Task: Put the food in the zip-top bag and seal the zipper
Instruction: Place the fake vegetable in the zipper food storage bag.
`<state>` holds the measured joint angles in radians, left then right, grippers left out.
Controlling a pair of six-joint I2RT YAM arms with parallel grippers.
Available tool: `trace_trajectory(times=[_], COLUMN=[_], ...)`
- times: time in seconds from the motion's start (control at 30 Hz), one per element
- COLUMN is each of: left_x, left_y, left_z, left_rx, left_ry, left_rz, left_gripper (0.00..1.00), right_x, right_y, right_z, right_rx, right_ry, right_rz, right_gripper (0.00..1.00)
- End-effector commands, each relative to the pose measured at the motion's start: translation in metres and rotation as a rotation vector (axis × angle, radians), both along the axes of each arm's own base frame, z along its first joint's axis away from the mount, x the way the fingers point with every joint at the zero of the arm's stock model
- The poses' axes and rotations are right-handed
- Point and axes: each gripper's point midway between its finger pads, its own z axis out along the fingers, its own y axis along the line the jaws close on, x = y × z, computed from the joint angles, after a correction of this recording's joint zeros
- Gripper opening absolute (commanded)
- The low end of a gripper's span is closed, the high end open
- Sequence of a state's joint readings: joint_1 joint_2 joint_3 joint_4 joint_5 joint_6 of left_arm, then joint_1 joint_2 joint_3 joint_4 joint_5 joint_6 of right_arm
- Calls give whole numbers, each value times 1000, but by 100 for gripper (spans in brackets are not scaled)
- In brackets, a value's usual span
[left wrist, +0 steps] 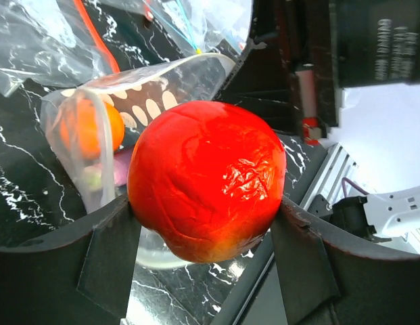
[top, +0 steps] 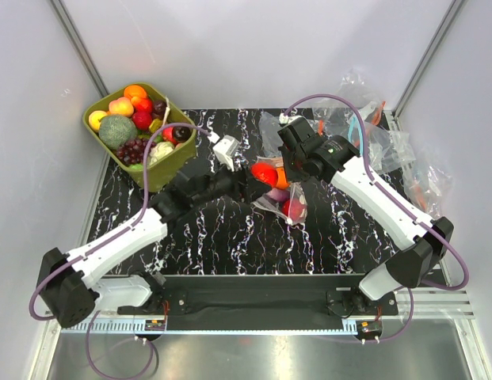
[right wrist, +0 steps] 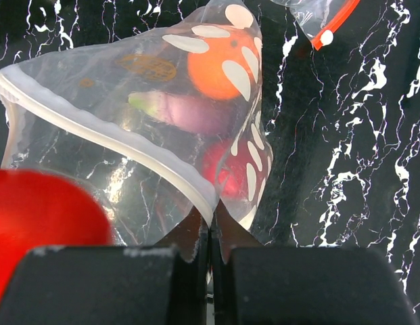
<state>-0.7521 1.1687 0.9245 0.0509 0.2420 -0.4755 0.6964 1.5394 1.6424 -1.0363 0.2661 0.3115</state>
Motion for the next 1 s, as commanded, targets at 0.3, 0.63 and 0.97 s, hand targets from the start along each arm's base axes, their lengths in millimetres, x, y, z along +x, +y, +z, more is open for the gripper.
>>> trace_trajectory(times=[0.3, 0.63, 0.97], left_x=[33, 27, 122], left_y=[-15, 4, 130], left_z=[-12, 20, 48], left_rx=[147, 161, 246], left_ry=[35, -36, -20], left_rz=[51, 77, 460], left_gripper=[88, 99, 99], right_x=[5, 8, 3], right_y=[7, 5, 5], right_z=[19, 18, 14], right_rx=[79, 69, 82], right_ry=[-50, -58, -49], right_rz=[-5, -8, 3], right_gripper=[0, 0, 0])
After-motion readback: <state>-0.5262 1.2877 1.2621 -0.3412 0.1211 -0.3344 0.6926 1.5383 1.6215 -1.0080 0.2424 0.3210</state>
